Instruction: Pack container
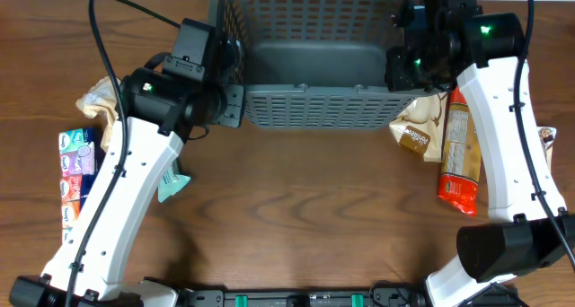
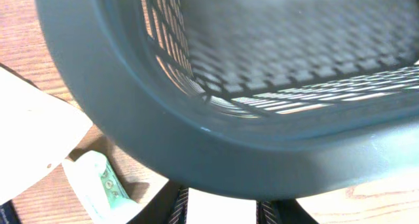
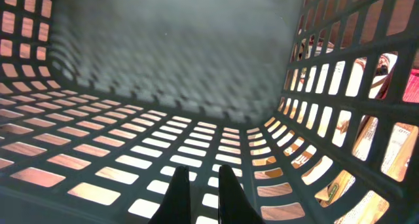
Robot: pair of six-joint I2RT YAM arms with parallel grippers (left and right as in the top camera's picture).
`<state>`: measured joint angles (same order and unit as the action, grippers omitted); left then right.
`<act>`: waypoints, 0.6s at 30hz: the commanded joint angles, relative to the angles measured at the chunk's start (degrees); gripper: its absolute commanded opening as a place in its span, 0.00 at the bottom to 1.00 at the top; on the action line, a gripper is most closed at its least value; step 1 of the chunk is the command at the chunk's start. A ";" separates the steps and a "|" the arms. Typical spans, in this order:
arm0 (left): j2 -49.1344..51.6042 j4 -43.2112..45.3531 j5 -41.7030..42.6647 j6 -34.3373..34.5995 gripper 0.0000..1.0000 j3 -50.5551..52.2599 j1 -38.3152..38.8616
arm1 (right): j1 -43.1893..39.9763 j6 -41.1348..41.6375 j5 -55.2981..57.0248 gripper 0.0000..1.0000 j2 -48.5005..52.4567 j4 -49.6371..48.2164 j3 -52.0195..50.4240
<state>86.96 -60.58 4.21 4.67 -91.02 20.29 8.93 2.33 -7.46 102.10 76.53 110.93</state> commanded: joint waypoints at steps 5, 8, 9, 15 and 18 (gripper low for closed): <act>-0.17 -1.75 -4.02 0.07 0.66 -0.94 -0.31 | -0.46 -0.66 5.62 0.08 0.17 -7.06 0.66; -0.81 -2.75 -8.57 0.09 0.73 -0.94 -0.31 | -1.84 -0.72 5.99 0.20 0.17 -10.49 2.32; -1.22 -2.75 -9.60 0.11 0.73 -0.94 -0.31 | -2.45 -0.96 6.01 0.20 0.17 -11.56 3.52; -6.21 -1.44 -15.72 0.13 0.82 -0.94 -0.31 | -6.03 -2.19 9.75 0.55 0.17 -17.44 12.07; -10.08 -0.92 -19.52 0.13 0.86 -0.94 -0.31 | -8.28 -1.44 14.05 0.67 0.17 -18.64 16.20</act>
<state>81.38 -61.71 -9.04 4.60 -91.02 20.29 2.74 0.78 0.99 102.41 58.37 123.33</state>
